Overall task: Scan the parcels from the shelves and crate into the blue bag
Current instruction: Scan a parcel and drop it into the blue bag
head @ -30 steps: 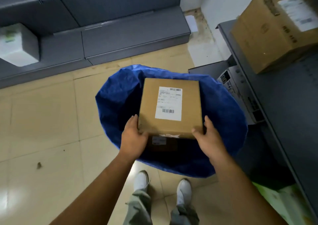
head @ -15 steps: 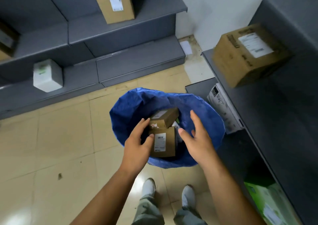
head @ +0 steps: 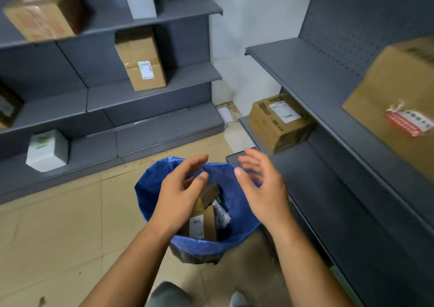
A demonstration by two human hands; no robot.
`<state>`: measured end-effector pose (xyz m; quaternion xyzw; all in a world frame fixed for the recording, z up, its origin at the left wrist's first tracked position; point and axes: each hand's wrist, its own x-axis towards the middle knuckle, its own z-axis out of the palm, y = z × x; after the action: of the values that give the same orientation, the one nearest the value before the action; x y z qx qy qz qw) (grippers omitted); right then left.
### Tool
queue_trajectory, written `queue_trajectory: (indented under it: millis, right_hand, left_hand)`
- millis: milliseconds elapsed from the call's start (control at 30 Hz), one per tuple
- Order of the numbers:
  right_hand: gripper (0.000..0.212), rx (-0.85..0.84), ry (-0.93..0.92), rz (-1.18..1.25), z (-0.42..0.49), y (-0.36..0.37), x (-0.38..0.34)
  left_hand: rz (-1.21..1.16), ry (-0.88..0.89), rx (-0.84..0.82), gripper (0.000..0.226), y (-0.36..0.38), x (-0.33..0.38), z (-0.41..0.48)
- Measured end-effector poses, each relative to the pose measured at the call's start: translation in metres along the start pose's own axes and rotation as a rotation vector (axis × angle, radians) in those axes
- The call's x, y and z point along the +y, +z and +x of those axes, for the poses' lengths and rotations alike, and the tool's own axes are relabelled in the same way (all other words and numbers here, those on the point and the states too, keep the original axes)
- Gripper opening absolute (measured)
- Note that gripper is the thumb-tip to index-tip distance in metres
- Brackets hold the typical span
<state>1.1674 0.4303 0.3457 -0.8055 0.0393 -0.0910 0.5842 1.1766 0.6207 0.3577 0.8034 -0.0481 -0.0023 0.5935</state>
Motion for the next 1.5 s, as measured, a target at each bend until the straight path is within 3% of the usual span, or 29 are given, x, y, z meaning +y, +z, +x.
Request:
queue_trajectory:
  millis: [233,467,633,767,900,1167,1500]
  right_hand:
    - [0.039,0.167,0.06,-0.034,-0.037,-0.003,-0.025]
    - [0.038,0.428,0.166,-0.042,-0.117,0.022,-0.044]
    - [0.039,0.633,0.255,-0.126,-0.189,0.018,-0.061]
    - [0.039,0.815,0.263,-0.216,-0.243,0.006,-0.078]
    - [0.039,0.924,0.253,-0.246,-0.288,-0.004,-0.09]
    - [0.04,1.122,0.227,-0.249,-0.425,-0.038,-0.104]
    - [0.038,1.393,0.306,-0.241,-0.686,-0.086,-0.126]
  left_hand:
    - [-0.092,0.139,-0.291,0.034,-0.003,0.016,0.011]
    - [-0.206,0.155,-0.581,0.037,-0.011,0.007,-0.011]
    - [-0.269,0.154,-0.754,0.026,0.0,0.006,-0.037]
    - [-0.311,0.202,-0.886,0.041,0.021,0.022,-0.075]
    - [-0.324,0.272,-1.03,0.04,0.035,0.04,-0.114]
    - [-0.304,0.381,-1.213,0.035,0.073,0.084,-0.242]
    - [-0.279,0.442,-1.477,0.033,0.133,0.12,-0.499]
